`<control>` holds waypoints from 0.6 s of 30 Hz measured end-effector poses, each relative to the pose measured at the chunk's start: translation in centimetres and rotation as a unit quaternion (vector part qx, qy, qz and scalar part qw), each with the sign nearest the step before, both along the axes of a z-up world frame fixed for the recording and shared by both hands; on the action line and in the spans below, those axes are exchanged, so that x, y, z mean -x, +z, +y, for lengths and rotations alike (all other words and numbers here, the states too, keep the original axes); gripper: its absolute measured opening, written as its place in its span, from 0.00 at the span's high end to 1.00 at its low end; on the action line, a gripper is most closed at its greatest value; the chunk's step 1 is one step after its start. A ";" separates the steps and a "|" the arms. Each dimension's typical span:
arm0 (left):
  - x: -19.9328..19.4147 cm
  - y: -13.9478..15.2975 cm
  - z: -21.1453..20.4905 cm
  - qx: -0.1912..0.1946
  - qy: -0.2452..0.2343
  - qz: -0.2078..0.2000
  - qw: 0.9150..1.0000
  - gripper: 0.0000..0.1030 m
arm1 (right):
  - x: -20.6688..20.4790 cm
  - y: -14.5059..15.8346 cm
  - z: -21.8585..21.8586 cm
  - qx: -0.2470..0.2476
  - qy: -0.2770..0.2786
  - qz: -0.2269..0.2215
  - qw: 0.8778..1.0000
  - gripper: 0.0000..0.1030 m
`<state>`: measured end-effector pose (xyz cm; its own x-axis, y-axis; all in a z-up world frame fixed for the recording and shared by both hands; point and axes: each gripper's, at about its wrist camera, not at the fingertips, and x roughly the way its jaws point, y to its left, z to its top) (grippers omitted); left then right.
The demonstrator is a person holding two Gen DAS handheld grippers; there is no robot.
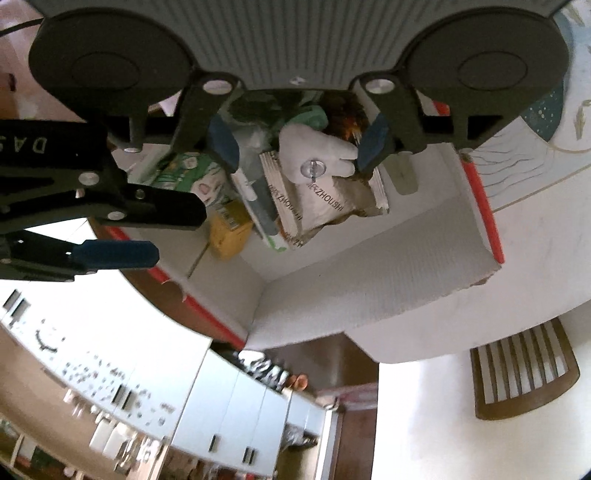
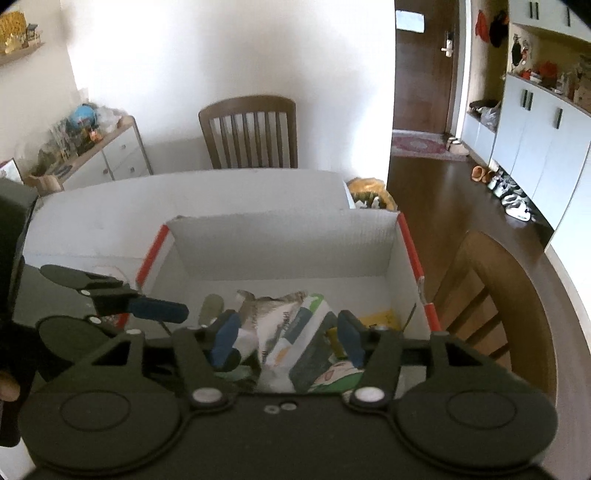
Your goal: Organize objects
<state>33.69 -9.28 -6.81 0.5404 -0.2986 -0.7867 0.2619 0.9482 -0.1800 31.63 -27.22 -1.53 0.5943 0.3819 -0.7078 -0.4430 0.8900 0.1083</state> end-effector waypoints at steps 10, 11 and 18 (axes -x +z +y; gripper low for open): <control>3.9 3.5 4.2 0.036 0.015 -0.073 0.997 0.28 | 3.8 2.0 0.8 -0.019 -0.031 -0.037 0.999 0.34; 4.4 3.9 4.7 0.038 0.015 -0.080 0.996 0.28 | 4.3 2.2 0.9 -0.023 -0.034 -0.040 0.998 0.32; 7.1 6.2 6.7 0.045 0.009 -0.113 0.993 0.20 | 7.3 2.8 1.5 -0.042 -0.052 -0.063 0.996 0.19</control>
<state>26.57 -2.61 -0.64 0.7051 -0.3516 -0.6158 0.2888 0.9355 -0.2034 24.31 -25.75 1.26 0.7157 0.3688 -0.5931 -0.3645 0.9216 0.1332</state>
